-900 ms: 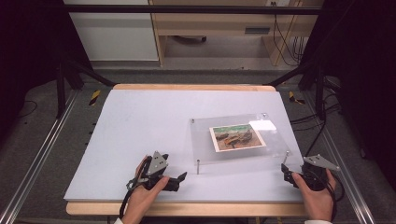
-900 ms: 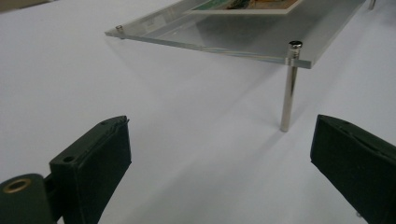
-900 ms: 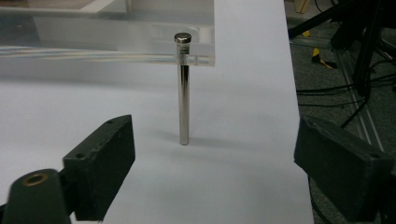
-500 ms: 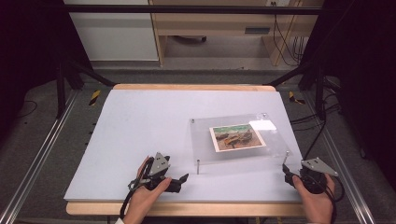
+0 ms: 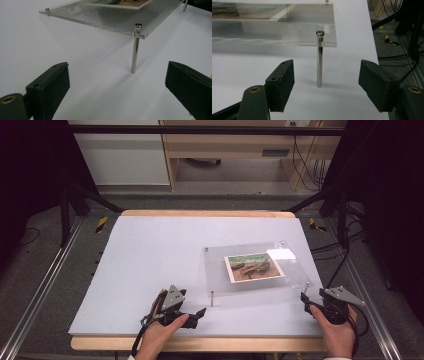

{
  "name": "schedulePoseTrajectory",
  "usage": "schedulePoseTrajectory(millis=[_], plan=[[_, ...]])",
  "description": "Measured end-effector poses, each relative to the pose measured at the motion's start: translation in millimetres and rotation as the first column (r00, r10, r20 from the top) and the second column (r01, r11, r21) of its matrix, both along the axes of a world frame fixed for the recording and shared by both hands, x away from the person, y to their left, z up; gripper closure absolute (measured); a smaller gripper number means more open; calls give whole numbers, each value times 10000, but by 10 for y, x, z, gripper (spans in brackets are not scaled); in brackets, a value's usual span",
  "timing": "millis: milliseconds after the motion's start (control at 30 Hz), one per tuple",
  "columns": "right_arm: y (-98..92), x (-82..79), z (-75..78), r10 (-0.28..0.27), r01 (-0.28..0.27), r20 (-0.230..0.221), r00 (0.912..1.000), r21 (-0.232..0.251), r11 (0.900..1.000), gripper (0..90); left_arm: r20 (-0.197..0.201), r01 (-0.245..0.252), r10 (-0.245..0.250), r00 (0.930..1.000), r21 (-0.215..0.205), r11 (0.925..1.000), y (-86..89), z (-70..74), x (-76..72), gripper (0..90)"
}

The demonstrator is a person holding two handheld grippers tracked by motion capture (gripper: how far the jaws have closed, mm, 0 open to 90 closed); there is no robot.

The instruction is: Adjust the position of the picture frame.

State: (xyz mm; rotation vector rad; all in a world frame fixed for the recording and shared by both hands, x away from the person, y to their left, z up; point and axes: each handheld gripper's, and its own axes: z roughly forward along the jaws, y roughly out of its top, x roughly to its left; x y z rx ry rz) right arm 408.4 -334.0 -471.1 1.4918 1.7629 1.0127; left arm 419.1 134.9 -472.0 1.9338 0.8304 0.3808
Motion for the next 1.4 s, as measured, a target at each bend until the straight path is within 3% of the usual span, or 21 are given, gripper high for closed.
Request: schedulePoseTrajectory(millis=[200,433,633,900,1400], plan=[[10,103,-2,208,-207,62,9998,-117,9997,517,10,-190,190,9998,-181,9997,-29,24,-10,94],[52,241,-29,564,-564,18,9984,-85,9984,674,-101,-243,240,9997,-324,9992,-83,31,-41,203],[10,276,-71,757,-759,67,9971,253,9968,775,-182,-212,204,9996,-426,9989,-143,25,-75,260],[-36,301,-94,1095,-1124,526,9926,558,9921,843,-177,-121,114,9998,-433,9990,-202,19,-109,331],[-34,268,42,993,-1109,811,9918,1548,9817,841,89,-183,185,9998,-256,9995,-391,20,-3,537]])
